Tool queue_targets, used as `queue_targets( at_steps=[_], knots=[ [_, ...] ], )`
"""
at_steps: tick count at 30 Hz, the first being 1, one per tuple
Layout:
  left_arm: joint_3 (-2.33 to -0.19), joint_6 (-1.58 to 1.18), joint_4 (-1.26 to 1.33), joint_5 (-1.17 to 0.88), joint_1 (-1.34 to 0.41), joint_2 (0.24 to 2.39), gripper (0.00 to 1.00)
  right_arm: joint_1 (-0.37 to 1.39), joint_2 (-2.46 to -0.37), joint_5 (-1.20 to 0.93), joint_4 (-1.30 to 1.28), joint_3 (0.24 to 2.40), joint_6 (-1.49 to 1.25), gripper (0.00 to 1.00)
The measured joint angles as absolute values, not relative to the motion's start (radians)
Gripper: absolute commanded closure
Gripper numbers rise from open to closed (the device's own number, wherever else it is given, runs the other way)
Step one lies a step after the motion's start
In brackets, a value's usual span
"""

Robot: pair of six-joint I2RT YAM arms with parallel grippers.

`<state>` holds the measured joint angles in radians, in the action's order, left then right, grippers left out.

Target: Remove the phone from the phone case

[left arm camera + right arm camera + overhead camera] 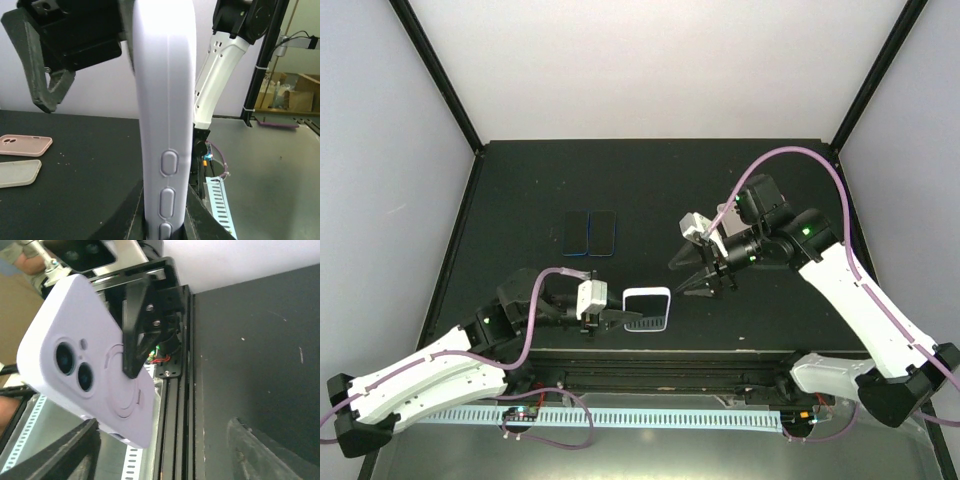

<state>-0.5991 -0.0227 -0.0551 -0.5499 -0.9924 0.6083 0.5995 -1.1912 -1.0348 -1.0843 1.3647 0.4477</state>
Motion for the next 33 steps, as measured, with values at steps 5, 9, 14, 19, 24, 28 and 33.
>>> queue_targets(
  at_steps=[5, 9, 14, 19, 24, 28, 33],
  knots=[
    [-0.58, -0.094, -0.01, -0.506, -0.992, 0.601, 0.98, 0.614, -1.18, -1.087, -1.106, 1.339, 0.518, 0.23],
    [-0.531, -0.178, 0.074, -0.429, -0.992, 0.573, 0.98, 0.633, -1.125, -1.084, -1.067, 1.262, 0.52, 0.26],
    [-0.507, -0.278, 0.17, -0.334, -0.992, 0.572, 0.98, 0.641, -1.114, -1.08, -0.989, 1.158, 0.484, 0.32],
    [-0.507, -0.356, 0.273, -0.295, -0.992, 0.583, 0.98, 0.65, -1.128, -1.077, -0.933, 1.125, 0.457, 0.47],
    [-0.507, -0.409, 0.337, -0.284, -0.992, 0.591, 0.98, 0.653, -1.136, -1.089, -0.905, 1.125, 0.455, 0.58],
    [-0.507, -0.429, 0.352, -0.289, -0.992, 0.603, 0.98, 0.657, -1.136, -1.106, -0.904, 1.125, 0.469, 0.61],
    [-0.507, -0.441, 0.345, -0.309, -0.992, 0.611, 0.98, 0.657, -1.132, -1.133, -0.927, 1.132, 0.499, 0.71]
  ],
)
